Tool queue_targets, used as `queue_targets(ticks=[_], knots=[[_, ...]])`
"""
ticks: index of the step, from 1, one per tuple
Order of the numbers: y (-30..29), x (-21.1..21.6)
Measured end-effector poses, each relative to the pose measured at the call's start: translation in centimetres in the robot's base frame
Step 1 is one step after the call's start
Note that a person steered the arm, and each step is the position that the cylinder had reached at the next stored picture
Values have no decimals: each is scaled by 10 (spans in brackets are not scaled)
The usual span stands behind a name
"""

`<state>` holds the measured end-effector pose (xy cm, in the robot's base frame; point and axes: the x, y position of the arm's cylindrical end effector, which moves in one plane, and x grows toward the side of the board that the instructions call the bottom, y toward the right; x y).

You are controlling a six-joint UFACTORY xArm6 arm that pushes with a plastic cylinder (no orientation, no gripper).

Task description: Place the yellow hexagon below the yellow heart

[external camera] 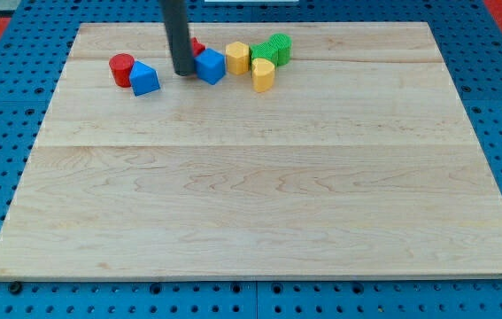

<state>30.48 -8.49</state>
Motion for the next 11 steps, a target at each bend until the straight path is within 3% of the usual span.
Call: queue_targets(ticks=[3, 5, 6, 7, 9, 11], knots=[[3, 0], [-36, 18], [-54, 0], [-57, -64], [-12, -68], [52, -42]])
